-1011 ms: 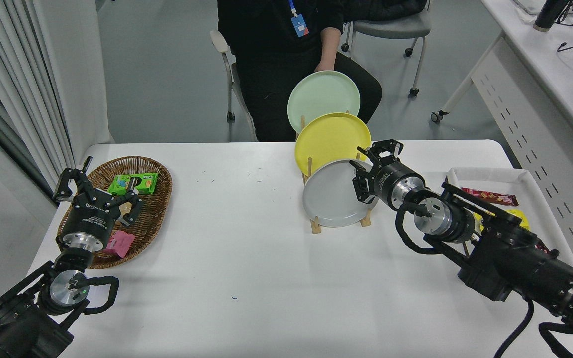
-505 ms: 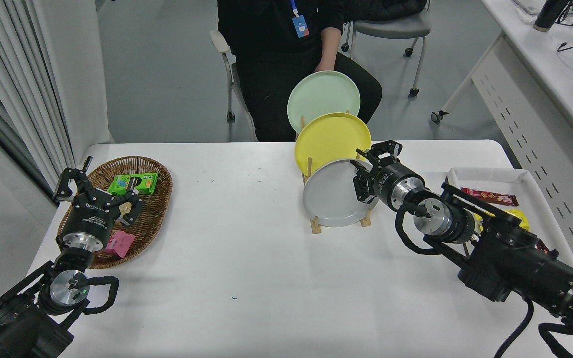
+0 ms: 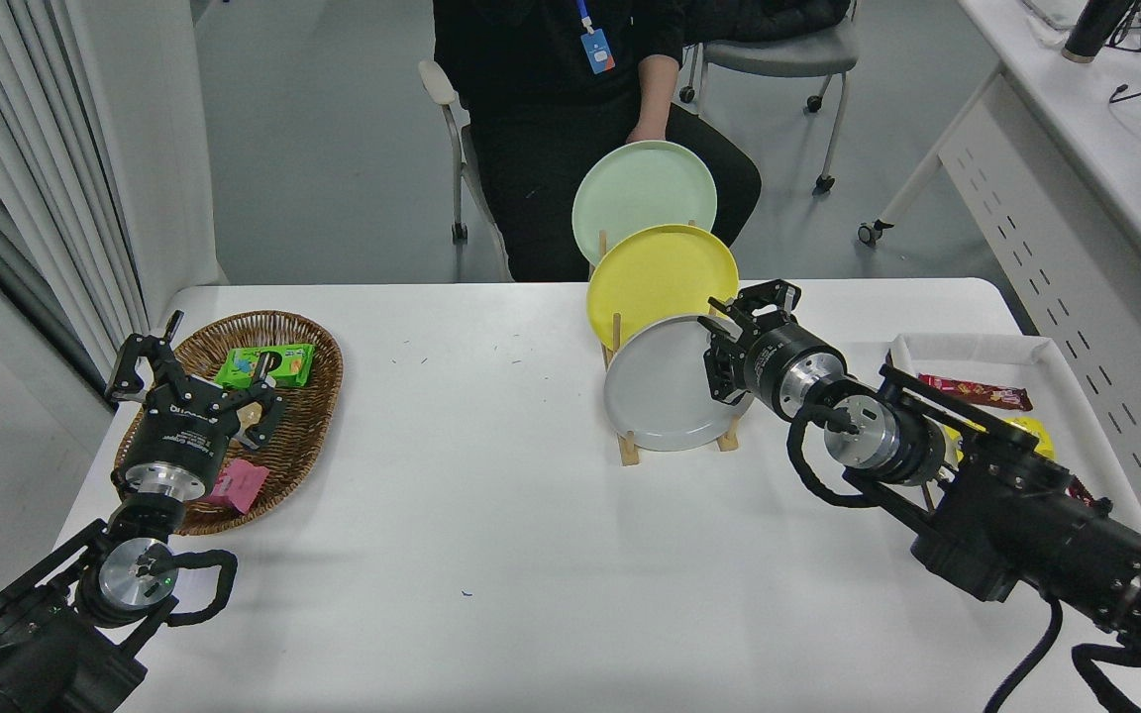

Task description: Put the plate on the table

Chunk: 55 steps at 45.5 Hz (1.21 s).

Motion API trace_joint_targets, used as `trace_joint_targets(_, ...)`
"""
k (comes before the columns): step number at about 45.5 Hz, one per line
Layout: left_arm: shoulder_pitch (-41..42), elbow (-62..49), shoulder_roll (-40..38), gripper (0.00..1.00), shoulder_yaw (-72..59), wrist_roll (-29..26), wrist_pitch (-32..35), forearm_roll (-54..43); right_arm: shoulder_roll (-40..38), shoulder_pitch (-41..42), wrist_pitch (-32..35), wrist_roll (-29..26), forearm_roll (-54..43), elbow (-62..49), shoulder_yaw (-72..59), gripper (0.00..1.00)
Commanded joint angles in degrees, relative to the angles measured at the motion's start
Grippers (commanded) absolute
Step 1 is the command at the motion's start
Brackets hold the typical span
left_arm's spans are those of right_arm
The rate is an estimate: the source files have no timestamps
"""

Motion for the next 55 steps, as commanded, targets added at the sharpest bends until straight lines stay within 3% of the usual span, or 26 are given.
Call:
trace_joint_targets(1, -0.01, 0.0, 0.0, 0.98, 0.0, 0.04, 0.0, 0.0, 0.0, -0.09, 0.0, 0.0, 0.0, 0.09, 0.01, 0.18)
trace_joint_targets(16, -0.01, 0.0, 0.0, 0.98, 0.0, 0.04, 0.0, 0.0, 0.0, -0.18, -0.09, 0.0, 0.0, 0.01, -0.07, 0.17)
trace_joint_targets(55, -0.01, 0.0, 0.0, 0.98, 0.0, -0.04, 0.0, 0.0, -0.18, -0.27, 0.0, 0.0, 0.09, 0.62, 0.01, 0.01)
